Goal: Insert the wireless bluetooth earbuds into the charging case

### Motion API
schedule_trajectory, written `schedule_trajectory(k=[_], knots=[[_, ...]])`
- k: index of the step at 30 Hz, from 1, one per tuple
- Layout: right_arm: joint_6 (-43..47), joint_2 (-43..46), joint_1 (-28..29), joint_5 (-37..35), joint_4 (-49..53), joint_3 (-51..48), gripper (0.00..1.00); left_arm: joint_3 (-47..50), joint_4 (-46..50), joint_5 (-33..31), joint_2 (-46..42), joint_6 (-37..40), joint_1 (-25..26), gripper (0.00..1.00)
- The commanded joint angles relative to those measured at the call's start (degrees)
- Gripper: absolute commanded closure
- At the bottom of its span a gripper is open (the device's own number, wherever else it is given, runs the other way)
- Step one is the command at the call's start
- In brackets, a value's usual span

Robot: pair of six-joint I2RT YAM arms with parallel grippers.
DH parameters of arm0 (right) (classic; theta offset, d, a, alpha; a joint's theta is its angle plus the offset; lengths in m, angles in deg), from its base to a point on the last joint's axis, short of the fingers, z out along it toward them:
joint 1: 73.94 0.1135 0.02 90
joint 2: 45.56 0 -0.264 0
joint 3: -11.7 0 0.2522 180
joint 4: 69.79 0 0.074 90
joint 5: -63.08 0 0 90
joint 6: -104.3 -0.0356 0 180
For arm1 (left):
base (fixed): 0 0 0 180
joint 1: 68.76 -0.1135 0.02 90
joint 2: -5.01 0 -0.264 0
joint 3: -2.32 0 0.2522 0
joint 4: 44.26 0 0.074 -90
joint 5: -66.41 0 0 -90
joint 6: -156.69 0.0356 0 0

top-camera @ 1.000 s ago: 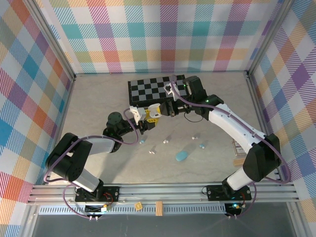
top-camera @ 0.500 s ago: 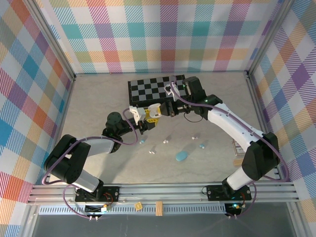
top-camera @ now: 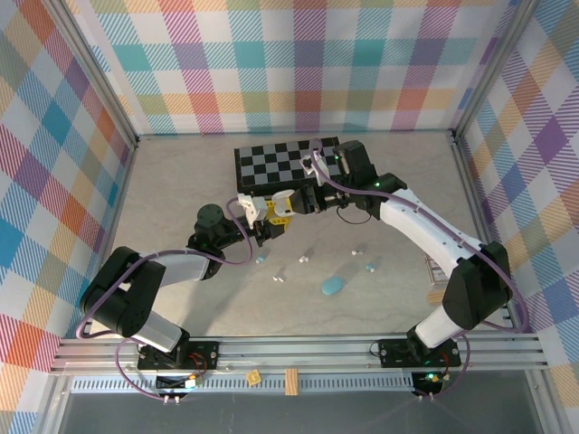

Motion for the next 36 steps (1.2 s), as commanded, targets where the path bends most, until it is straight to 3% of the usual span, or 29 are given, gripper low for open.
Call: schedule_trajectory(k=[1,9,14,17,20,28,36], knots=[[1.41,2.83,-0.52,-0.03,-0.08,-1.52,0.54,-1.52,-2.96,1.18,-1.59,0.58,0.81,0.63],[-0.25,14.55,-4.62,-3.92,-10.04,-14.43,0.49,-0.2,-0.84,-0.67,-3.01,2.19,-0.13,0.63],[-7.16,21.64,-9.67,-11.98,-13.41,-24.12,0.48,0.25,-0.61,-0.8,-4.06,2.01,-0.77,0.63],[-9.74,22.29,-11.11,-15.62,-10.64,-26.7,0.42,0.28,-0.34,-0.63,-4.47,1.84,-0.95,0.63],[-9.77,19.31,-11.13,-14.48,-6.14,-26.21,0.36,0.49,-0.46,-0.41,-4.93,1.19,-1.13,0.63],[-4.62,1.31,-9.85,2.65,-6.25,-21.7,0.31,2.65,-1.9,-0.38,-7.95,-1.14,-1.3,0.63],[2.31,-14.78,-4.92,7.5,-6.91,-13.22,0.29,5.63,1.33,-2.89,-13.54,-1.76,-1.39,0.63]])
